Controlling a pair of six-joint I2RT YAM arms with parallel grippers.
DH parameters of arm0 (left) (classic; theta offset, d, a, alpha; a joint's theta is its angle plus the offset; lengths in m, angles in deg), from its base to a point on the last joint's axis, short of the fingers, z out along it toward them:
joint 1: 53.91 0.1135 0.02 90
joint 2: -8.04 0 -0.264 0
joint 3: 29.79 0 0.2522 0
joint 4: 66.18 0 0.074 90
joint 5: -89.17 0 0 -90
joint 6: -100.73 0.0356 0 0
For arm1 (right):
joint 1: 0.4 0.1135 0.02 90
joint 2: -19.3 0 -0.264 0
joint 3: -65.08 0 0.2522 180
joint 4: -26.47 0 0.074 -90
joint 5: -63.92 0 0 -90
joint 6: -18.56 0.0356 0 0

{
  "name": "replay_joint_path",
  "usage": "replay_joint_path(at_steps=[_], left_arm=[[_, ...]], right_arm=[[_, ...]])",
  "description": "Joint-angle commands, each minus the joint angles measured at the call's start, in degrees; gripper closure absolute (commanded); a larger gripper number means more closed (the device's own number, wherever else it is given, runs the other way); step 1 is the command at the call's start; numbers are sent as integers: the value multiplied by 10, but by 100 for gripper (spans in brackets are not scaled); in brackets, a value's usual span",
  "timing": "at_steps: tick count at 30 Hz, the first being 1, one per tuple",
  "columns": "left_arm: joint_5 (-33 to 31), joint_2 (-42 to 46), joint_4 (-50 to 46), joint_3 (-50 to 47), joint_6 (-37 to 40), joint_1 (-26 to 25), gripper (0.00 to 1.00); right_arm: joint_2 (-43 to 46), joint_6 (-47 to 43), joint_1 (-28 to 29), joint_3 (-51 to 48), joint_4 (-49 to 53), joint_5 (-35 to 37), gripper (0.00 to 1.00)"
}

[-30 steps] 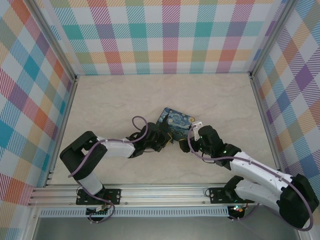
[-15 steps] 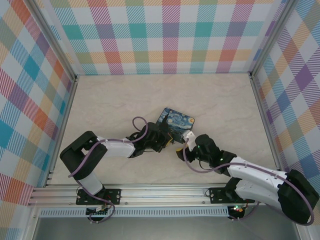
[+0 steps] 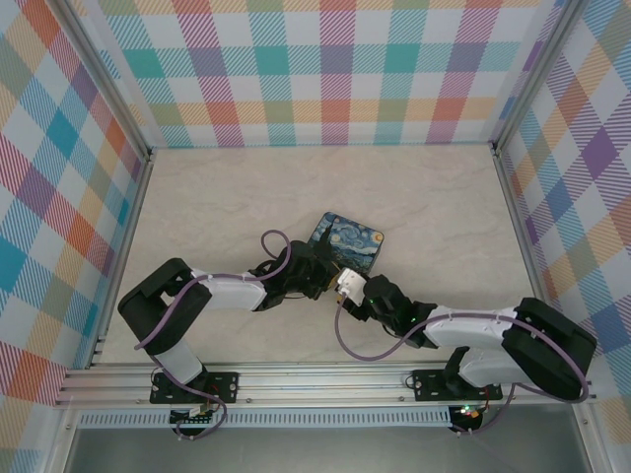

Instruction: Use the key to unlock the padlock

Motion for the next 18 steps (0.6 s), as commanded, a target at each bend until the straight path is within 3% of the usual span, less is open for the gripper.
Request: replay_joint_path(at_steps=[1, 8, 18], left_arm=[[11, -1, 22, 6, -9, -3, 100], [15, -4, 28, 7, -11, -3, 100], [16, -4, 38, 3, -14, -4, 100]], right_arm=[[-5, -23, 3, 19, -55, 28, 53], [-20, -19, 3, 26, -50, 27, 59], [-50, 2, 3, 37, -45, 37, 81]])
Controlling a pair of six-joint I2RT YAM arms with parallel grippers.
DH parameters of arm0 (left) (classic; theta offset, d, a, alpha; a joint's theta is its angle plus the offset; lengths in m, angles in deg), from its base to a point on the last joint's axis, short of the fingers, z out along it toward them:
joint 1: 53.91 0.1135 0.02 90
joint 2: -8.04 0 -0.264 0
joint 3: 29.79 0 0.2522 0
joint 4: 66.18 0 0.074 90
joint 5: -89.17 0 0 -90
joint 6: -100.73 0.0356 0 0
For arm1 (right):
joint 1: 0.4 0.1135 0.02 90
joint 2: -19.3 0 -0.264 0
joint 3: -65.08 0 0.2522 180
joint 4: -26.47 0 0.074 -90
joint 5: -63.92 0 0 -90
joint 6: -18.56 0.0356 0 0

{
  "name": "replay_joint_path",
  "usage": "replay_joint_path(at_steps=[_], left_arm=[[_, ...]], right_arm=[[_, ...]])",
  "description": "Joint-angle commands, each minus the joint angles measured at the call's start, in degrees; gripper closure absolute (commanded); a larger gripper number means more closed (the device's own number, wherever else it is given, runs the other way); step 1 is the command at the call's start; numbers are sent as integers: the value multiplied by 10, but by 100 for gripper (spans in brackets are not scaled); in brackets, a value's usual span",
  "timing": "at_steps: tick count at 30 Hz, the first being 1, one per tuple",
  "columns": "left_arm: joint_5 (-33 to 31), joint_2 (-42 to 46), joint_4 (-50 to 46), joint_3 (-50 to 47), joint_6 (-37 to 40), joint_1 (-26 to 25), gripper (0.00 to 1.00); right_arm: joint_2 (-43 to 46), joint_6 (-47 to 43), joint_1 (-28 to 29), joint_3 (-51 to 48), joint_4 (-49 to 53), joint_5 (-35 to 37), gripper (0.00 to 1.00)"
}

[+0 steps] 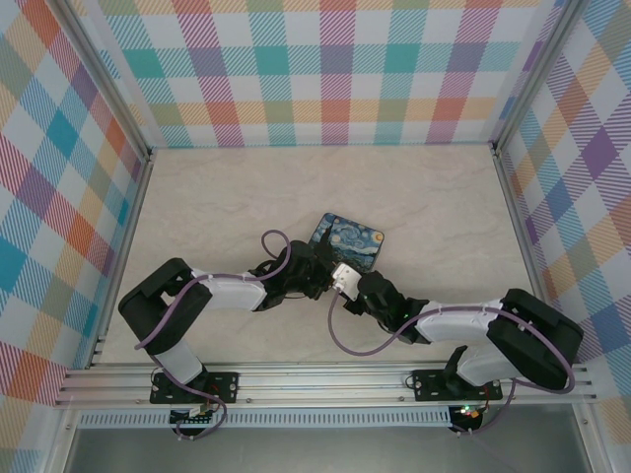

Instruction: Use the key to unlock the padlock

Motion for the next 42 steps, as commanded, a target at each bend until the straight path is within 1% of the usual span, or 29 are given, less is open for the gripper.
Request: replay_joint_path(at_steps=[1, 6, 7, 8, 11, 17, 20, 21, 24, 29, 33, 37, 42], left_arm=[[10, -3, 31, 3, -9, -3, 100], [9, 1, 33, -2, -7, -3, 100], [7, 4, 32, -3, -5, -3, 98], [4, 7, 29, -5, -3, -3, 92], [-5, 25, 14, -14, 4, -3, 79], [-34, 92, -40, -38, 18, 1, 51], [-46, 134, -71, -55, 23, 10, 42], [-49, 148, -83, -58, 28, 13, 41], [-57, 198, -133, -64, 45, 32, 38], [-58, 274, -206, -60, 87, 83, 36], [-55, 315, -263, -34, 138, 123, 33], [-63, 324, -294, -5, 185, 146, 28], [-66, 282, -303, 45, 247, 155, 26]], right_arm=[[-4, 17, 3, 15, -15, 14, 84], [-3, 42, 2, 16, -1, 20, 100], [-2, 50, 2, 16, 6, 21, 100], [-1, 57, 2, 16, 12, 22, 100], [-2, 76, -1, 14, 23, 24, 100], [-7, 103, -9, 3, 23, 26, 100], [-1, 108, -15, 2, 22, 24, 100], [1, 108, -17, 1, 22, 20, 100], [12, 156, -33, -5, 24, -11, 100], [46, 248, -69, -24, 36, -94, 100], [85, 325, -101, -45, 40, -154, 100], [127, 360, -129, -49, 70, -196, 100], [160, 411, -184, -52, 94, -276, 100]])
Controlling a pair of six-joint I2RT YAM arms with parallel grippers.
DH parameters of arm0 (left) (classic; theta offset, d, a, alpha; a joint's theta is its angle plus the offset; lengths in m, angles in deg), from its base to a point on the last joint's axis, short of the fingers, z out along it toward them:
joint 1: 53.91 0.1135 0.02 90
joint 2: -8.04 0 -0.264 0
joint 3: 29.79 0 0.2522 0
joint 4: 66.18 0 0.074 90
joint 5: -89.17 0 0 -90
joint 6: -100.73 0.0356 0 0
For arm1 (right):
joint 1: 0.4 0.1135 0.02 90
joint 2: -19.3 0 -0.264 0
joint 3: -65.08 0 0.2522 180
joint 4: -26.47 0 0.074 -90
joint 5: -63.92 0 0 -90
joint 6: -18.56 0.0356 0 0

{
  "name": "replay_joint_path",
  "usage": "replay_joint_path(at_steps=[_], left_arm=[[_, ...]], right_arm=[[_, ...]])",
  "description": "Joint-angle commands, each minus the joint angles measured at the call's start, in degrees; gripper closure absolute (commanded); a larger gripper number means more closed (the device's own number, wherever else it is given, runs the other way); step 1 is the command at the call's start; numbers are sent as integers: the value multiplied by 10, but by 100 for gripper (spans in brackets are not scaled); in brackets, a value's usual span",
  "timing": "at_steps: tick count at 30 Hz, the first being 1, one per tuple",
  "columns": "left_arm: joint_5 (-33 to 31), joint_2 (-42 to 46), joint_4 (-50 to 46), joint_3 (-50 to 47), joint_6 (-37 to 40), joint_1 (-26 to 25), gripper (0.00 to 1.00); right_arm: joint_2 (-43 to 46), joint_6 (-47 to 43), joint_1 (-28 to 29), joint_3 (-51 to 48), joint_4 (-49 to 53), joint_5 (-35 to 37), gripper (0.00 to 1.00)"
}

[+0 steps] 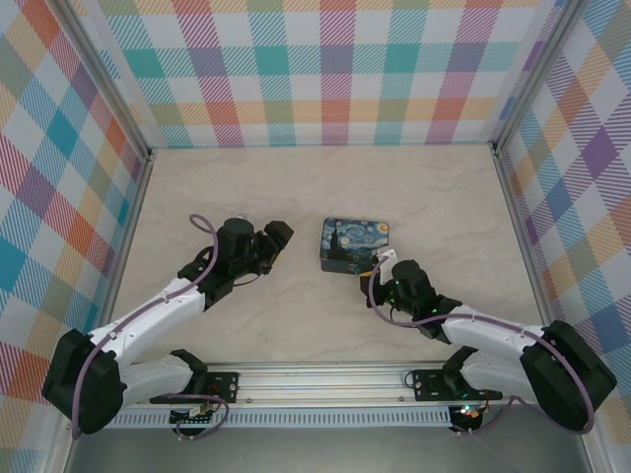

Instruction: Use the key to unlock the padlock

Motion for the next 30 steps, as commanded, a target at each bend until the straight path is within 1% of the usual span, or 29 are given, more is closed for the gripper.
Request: replay_joint_path(at_steps=[1, 4, 8, 10, 15, 17, 20, 25, 30], left_arm=[[-9, -37, -30, 50, 83, 6, 25], [-22, -83, -39, 89, 133, 7, 20], [-26, -151, -39, 130, 170, 7, 13], [-8, -180, -31, 146, 185, 6, 8], [47, -257, 11, 164, 193, 5, 0], [72, -296, 8, 182, 197, 5, 0], [83, -328, 10, 193, 198, 0, 0], [79, -341, 11, 181, 200, -2, 0], [106, -350, 41, 149, 181, -4, 0]], right_arm=[[16, 66, -31, -5, 14, -84, 100], [7, 89, -47, -3, 19, -110, 100], [-3, 119, -60, 2, 30, -120, 100], [-1, 137, -70, -1, 35, -120, 100], [0, 179, -101, -8, 37, -128, 100], [-7, 190, -108, -7, 35, -133, 100], [-18, 199, -114, -2, 39, -140, 100], [-27, 236, -135, -6, 33, -155, 100], [-38, 262, -150, -4, 26, -174, 100]])
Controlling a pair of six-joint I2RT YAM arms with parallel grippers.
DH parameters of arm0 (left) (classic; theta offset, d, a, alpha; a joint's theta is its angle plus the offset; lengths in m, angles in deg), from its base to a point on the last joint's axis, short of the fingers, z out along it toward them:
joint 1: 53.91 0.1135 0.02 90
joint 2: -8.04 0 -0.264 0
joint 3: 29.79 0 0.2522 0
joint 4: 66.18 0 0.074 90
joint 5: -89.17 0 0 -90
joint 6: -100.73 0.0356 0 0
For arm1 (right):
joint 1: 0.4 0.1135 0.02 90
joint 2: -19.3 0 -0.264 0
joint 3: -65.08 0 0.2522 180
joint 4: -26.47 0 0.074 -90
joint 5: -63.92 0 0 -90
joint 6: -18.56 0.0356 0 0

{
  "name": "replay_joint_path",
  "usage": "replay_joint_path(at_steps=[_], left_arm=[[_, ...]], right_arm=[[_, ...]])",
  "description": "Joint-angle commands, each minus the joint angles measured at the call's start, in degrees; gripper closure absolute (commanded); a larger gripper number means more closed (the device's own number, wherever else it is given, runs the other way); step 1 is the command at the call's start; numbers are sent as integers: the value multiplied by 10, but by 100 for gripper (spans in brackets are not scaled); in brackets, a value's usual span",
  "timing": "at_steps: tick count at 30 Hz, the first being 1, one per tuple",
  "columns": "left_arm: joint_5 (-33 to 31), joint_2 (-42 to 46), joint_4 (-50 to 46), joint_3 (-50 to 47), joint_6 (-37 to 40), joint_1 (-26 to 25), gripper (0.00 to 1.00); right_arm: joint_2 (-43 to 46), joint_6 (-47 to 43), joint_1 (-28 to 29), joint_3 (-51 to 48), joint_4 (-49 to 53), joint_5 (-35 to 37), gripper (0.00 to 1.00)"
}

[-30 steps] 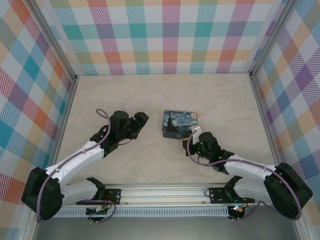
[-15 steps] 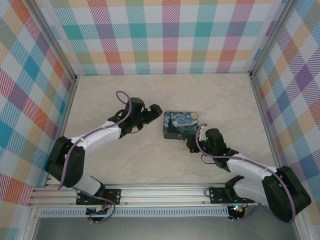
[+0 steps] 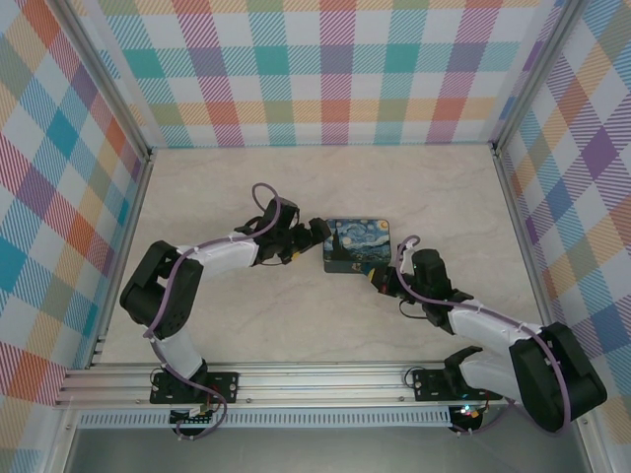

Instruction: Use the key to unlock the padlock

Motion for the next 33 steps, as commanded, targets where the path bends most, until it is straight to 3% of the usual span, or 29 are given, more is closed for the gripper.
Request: replay_joint_path(at_steps=[1, 15, 24, 33], left_arm=[[27, -8, 29, -25, -6, -4, 0], [-11, -8, -11, -49, -4, -17, 0], [-37, 27, 7, -117, -49, -34, 0], [-48, 57, 6, -145, -69, -39, 0]], right_arm=[[-16, 33, -12, -3, 10, -11, 100], [-70, 76, -65, 4, -7, -80, 100], [-142, 72, -99, 27, -25, -140, 99], [-188, 46, -101, 27, -47, -156, 76]])
